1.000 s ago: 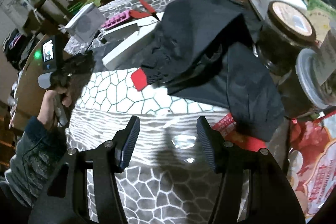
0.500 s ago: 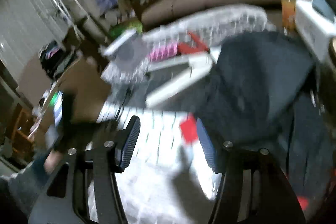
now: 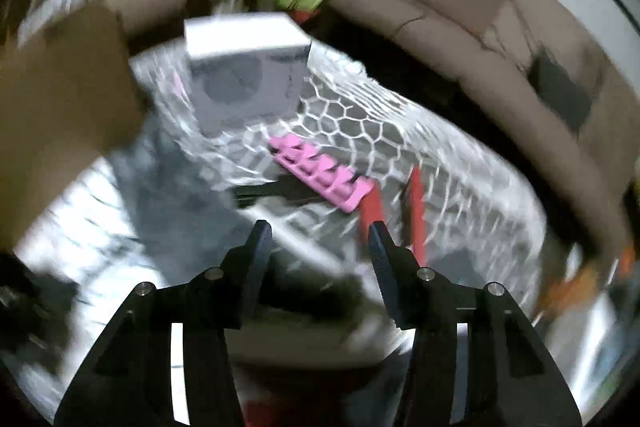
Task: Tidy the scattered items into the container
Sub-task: 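Close the right tool on the pink foam toe separator and lift it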
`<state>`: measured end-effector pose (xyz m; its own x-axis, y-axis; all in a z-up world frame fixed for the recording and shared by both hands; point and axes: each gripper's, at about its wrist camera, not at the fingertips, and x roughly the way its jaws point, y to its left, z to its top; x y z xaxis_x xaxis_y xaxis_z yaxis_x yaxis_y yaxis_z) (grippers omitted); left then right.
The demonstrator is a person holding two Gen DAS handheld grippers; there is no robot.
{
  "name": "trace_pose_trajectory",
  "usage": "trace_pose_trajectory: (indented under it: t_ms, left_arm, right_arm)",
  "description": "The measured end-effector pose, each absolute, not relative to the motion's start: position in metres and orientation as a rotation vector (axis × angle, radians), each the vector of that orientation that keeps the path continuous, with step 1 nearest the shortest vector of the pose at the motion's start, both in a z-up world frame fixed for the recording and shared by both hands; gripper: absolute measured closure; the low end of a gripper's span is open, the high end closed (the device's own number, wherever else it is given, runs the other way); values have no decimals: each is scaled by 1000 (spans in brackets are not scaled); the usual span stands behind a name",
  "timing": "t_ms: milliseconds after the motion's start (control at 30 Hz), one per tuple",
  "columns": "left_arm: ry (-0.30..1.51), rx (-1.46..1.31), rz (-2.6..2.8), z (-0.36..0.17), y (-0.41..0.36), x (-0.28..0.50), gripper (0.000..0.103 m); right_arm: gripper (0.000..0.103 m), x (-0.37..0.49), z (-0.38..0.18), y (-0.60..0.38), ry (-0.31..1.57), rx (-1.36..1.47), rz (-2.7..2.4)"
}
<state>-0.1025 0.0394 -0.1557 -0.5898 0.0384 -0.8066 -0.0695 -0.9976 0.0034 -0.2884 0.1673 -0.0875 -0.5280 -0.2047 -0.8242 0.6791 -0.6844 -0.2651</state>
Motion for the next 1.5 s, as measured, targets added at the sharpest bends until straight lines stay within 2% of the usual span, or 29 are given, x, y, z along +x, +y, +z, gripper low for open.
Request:
trace_pose_trajectory:
  t_ms: [100,367,533,600,667,700,933,1100,1200,1300,1500]
  left_arm:
    - [-4,-1423,2750,-156,30,-111,98]
    - [-19,-1445,2731,-156,31,-122,98]
    - [-55,-1444,2720,-155,29,-125,98]
    - [-69,-1438,2721,-151,29,-123,98]
    - [-62,-1421,2724,-145,30,-121,98]
    - [-42,-1403,2722,-142,32,-120,98]
    - [-4,-1306,2734,-105,30,-102,98]
    - [-119,-1206,2635,-67,34,-84,98]
    - [-126,-1132,2657,-33,33,-71,98]
    - [-135,-1051,2696,5,27,-54,98]
    - [-85,-930,2755,58,25,-30,98]
  right_arm:
    - [58,-330,-110,144,1004,1159,-2096]
    - [60,-356,-164,89,1317,1181,-1819]
    - [66,-380,-168,105,1012,1333,-1912]
    - [74,-375,-168,109,998,1335,-1937]
    - [76,-366,-168,113,1013,1323,-1972]
    - [83,-362,-164,113,1013,1316,-1989]
    - [83,-321,-121,140,961,1253,-2119]
    - [83,-289,-33,157,693,1116,-2287]
    - [83,-243,21,181,516,1008,-2402]
    - [83,-194,55,198,391,963,-2472]
    - [83,-105,86,231,275,919,-2633]
